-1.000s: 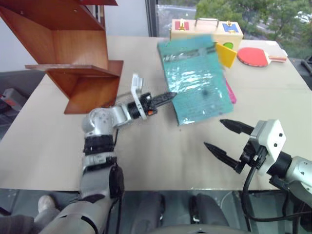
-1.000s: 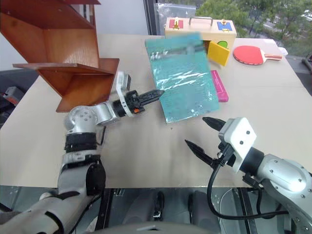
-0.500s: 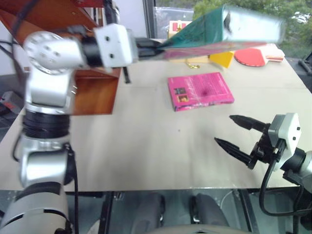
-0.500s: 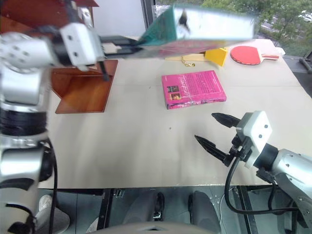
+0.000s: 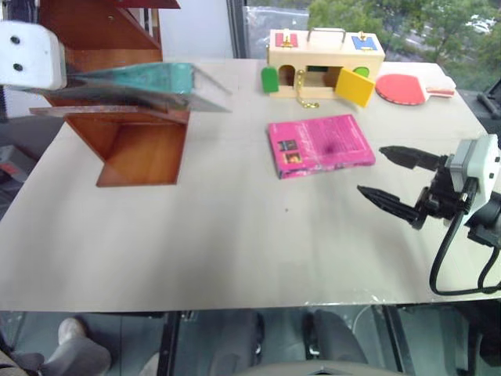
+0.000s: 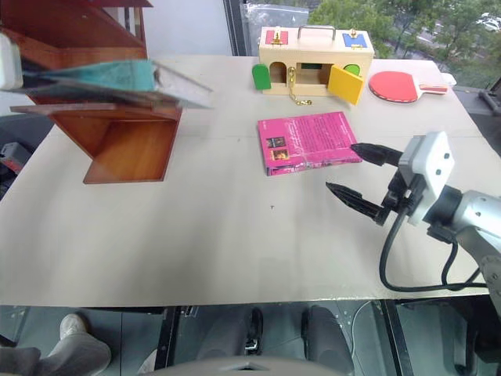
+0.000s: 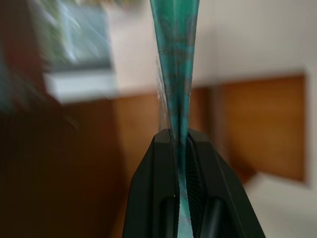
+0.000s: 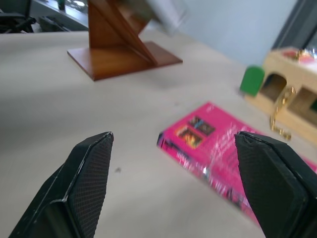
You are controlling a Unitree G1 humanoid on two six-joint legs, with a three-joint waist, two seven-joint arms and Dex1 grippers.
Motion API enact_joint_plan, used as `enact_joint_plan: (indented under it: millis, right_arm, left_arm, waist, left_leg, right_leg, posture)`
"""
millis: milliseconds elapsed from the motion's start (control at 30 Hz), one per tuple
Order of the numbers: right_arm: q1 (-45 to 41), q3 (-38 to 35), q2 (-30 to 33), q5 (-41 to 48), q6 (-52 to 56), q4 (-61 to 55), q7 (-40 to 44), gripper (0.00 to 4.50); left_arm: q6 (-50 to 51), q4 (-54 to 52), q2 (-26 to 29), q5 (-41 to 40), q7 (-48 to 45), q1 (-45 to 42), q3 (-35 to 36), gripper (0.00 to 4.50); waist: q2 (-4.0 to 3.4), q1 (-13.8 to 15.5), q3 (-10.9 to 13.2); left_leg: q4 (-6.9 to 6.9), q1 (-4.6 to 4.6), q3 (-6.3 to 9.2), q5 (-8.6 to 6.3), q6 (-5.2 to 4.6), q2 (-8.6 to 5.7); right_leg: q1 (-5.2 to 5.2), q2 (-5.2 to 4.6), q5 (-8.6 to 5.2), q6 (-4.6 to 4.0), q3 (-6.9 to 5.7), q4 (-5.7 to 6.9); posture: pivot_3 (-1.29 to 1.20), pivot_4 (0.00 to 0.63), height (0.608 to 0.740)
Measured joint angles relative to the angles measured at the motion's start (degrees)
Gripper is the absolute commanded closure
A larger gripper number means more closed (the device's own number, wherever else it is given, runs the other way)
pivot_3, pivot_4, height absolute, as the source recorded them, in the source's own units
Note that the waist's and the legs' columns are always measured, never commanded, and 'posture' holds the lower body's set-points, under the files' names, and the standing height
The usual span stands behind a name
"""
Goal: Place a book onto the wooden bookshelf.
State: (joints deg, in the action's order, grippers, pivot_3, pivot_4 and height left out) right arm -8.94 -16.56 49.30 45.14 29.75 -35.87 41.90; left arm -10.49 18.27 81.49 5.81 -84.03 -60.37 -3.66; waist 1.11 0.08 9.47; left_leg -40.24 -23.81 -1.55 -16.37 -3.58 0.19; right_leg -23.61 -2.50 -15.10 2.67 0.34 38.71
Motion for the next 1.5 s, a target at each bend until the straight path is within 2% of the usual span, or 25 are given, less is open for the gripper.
enact_joint_plan:
  millis: [67, 200, 267, 300, 433, 567, 633, 733, 767, 800, 867, 933, 1000, 1067, 1100, 1233, 1333, 1367, 1500]
  right_arm:
    - [-5.0, 3.0, -0.9, -1.2, 0.0, 0.7, 0.1, 0.49]
    - [-12.1, 7.8, -4.3, -2.9, -0.6, 1.7, -0.4, 0.49]
    - [-13.9, 9.3, -5.3, -2.8, -0.5, 1.2, -0.4, 0.49]
    - [-14.3, 9.9, -5.9, -2.8, -0.2, 0.9, -0.6, 0.49]
    - [-14.4, 10.3, -6.5, -2.6, 0.3, 0.7, -1.0, 0.49]
    - [-14.9, 11.1, -7.0, -2.1, 1.1, 0.5, -0.9, 0.49]
    - [-15.2, 11.1, -7.0, -1.6, 1.3, 1.0, -0.3, 0.49]
    - [-15.4, 11.1, -6.7, -1.1, 1.6, 2.4, 1.2, 0.49]
    - [-15.5, 11.0, -6.5, -0.9, 1.7, 2.9, 1.7, 0.49]
    - [-15.6, 10.9, -5.6, -0.5, 2.5, 3.4, 2.4, 0.49]
    - [-15.5, 10.8, -4.8, 0.0, 3.1, 3.4, 3.0, 0.49]
    - [-14.0, 9.8, -3.2, 1.7, 5.0, 3.1, 3.7, 0.49]
    - [-11.3, 7.8, -2.2, 3.2, 7.2, 2.5, 2.7, 0.49]
    - [-8.1, 6.6, -2.1, 3.9, 9.0, 1.6, 0.9, 0.00]
    - [-5.6, 6.4, -1.8, 2.7, 9.7, 1.1, -0.6, 0.00]
    - [2.0, 6.0, -1.7, -4.7, 8.6, 0.2, -5.3, 0.00]
    - [9.9, 2.9, -5.0, -11.4, 5.5, -0.5, -10.4, 0.00]
    - [15.8, 1.4, -6.4, -14.3, 4.1, -0.5, -11.8, 0.00]
    - [25.1, -1.7, -10.0, -17.7, 0.4, -2.7, -12.5, 0.00]
  left_arm:
    - [1.4, 1.6, 1.2, 3.8, 0.7, 0.5, -1.3, 4.40]
    - [-1.8, 6.1, -1.3, 8.8, 5.3, -0.7, -3.7, 4.40]
    - [-4.1, 8.8, -2.3, 10.0, 6.8, -1.3, -4.3, 3.66]
    - [-5.1, 10.7, -2.7, 10.5, 7.8, -1.5, -4.4, 3.46]
    - [-6.4, 14.1, -4.5, 10.3, 9.5, -1.1, -4.5, 1.81]
    - [-2.0, 8.7, -5.9, -2.3, 5.2, 2.1, 2.2, 0.05]
    - [8.4, 1.6, -5.0, -10.8, 1.9, 4.8, 7.0, 0.05]
    - [31.6, -13.2, -3.3, -27.4, 0.4, 5.7, 14.9, 0.05]
    - [39.5, -17.4, -2.7, -33.3, 1.0, 5.7, 17.4, 0.05]
    - [49.8, -24.6, -3.3, -43.0, 3.5, 5.7, 21.5, 0.05]
    - [57.2, -30.8, -6.9, -51.7, 8.3, 6.8, 25.3, 0.05]
    - [62.9, -40.3, -13.7, -58.6, 16.1, 14.6, 27.4, 0.05]
    - [63.2, -46.6, -23.8, -58.8, 23.8, 23.5, 22.5, 0.05]
    - [60.9, -48.2, -33.5, -55.5, 31.2, 28.9, 16.9, 0.00]
    - [57.3, -48.3, -39.5, -50.9, 36.4, 31.8, 12.3, 0.00]
    - [44.0, -43.8, -49.9, -34.3, 48.6, 38.8, 3.5, 0.00]
    - [35.5, -37.5, -53.7, -27.7, 52.2, 47.0, 2.7, 0.00]
    - [33.6, -35.6, -53.6, -27.3, 51.5, 51.4, 4.0, 0.00]
    - [31.1, -35.1, -51.5, -28.5, 48.1, 55.7, 8.2, 0.00]
  waist:
    - [0.07, -0.1, 0.0]
    - [0.05, -0.5, 0.1]
    - [-0.23, -0.4, 0.0]
    - [-0.25, -0.4, 0.0]
    - [-0.13, -0.4, 0.0]
    - [0.14, -0.6, 0.2]
    - [0.19, -0.8, 0.2]
    - [0.31, -1.0, 0.4]
    - [0.28, -1.0, 0.4]
    - [0.25, -0.9, 0.4]
    - [0.06, -0.5, 0.4]
    - [-0.26, -0.1, 0.3]
    - [-0.24, 0.2, 0.3]
    - [-0.05, 0.6, 0.3]
    - [0.06, 0.6, 0.4]
    - [0.01, 0.6, 0.3]
    - [0.02, 0.6, 0.3]
    - [0.01, 0.7, 0.3]
    - [-0.05, 0.7, 0.3]
  left_leg:
    - [-0.03, 0.04, -0.06, 0.00, 0.01, 0.00]
    - [-0.04, 0.09, -0.08, -0.02, -0.03, 0.02]
    - [-0.03, 0.14, -0.07, -0.03, -0.05, 0.02]
    - [-0.03, 0.15, 0.01, -0.02, -0.04, 0.04]
    - [-0.10, 0.07, 0.11, 0.04, 0.05, 0.13]
    - [-0.15, -0.06, 0.07, 0.14, 0.23, 0.09]
    - [-0.14, -0.10, 0.05, 0.10, 0.18, 0.08]
    - [-0.08, -0.22, 0.12, 0.05, 0.13, 0.08]
    - [-0.08, -0.22, 0.12, 0.03, 0.11, 0.06]
    - [-0.08, -0.19, 0.13, 0.03, 0.10, 0.01]
    - [-0.08, -0.03, 0.18, 0.03, 0.10, -0.03]
    - [-0.11, 0.23, 0.27, 0.04, 0.11, -0.06]
    - [-0.11, 0.40, 0.30, 0.04, 0.11, -0.06]
    - [-0.12, 0.48, 0.37, 0.05, 0.11, -0.04]
    - [-0.15, 0.47, 0.36, 0.06, 0.11, -0.04]
    - [0.03, 0.77, 0.14, 0.07, 0.15, -0.07]
    - [0.16, 0.79, 0.08, 0.18, 0.34, -0.01]
    - [0.22, 0.73, 0.08, 0.17, 0.35, 0.01]
    - [0.20, 0.44, 0.09, 0.17, 0.35, 0.01]
  right_leg:
    - [0.01, -0.02, 0.00, 0.00, 0.04, 0.01]
    - [-0.02, -0.05, 0.00, 0.00, 0.03, 0.14]
    - [-0.01, -0.05, 0.00, 0.00, 0.03, 0.24]
    - [-0.01, -0.03, 0.00, 0.00, -0.03, 0.31]
    - [-0.01, 0.06, 0.02, -0.02, -0.12, 0.30]
    - [-0.04, -0.21, 0.03, -0.01, -0.15, 0.18]
    - [-0.05, -0.31, 0.02, -0.01, -0.15, 0.09]
    - [-0.06, -0.40, 0.01, 0.01, -0.24, 0.04]
    - [-0.05, -0.40, -0.01, 0.04, -0.23, 0.00]
    - [-0.04, -0.48, -0.05, 0.10, -0.24, -0.08]
    - [0.12, -0.58, -0.07, 0.13, -0.27, -0.05]
    - [0.40, -0.66, -0.07, 0.13, -0.15, 0.05]
    - [0.53, -0.63, -0.06, 0.10, -0.10, 0.22]
    - [0.60, -0.53, 0.02, -0.01, -0.09, 0.20]
    - [0.58, -0.51, 0.05, -0.04, -0.06, 0.24]
    - [0.70, -0.51, 0.07, -0.08, 0.23, 0.16]
    - [0.66, -0.44, 0.04, -0.11, 0.29, 0.12]
    - [0.57, -0.44, 0.03, -0.11, 0.29, 0.09]
    - [0.33, -0.54, 0.04, -0.09, 0.23, 0.09]
  posture:
    - [0.00, 0.150, 0.740]
    - [0.00, 0.150, 0.740]
    - [0.00, 0.150, 0.740]
    - [0.00, 0.150, 0.740]
    - [0.00, 0.150, 0.740]
    - [0.00, 0.150, 0.740]
    - [0.00, 0.150, 0.740]
    - [0.00, 0.150, 0.740]
    - [0.00, 0.150, 0.740]
    - [0.00, 0.150, 0.740]
    - [0.00, 0.150, 0.740]
    - [0.00, 0.150, 0.740]
    - [0.00, 0.150, 0.740]
    - [0.00, 0.150, 0.740]
    - [0.00, 0.150, 0.740]
    - [0.00, 0.150, 0.740]
    - [0.00, 0.150, 0.740]
    - [0.00, 0.150, 0.740]
    - [0.00, 0.150, 0.740]
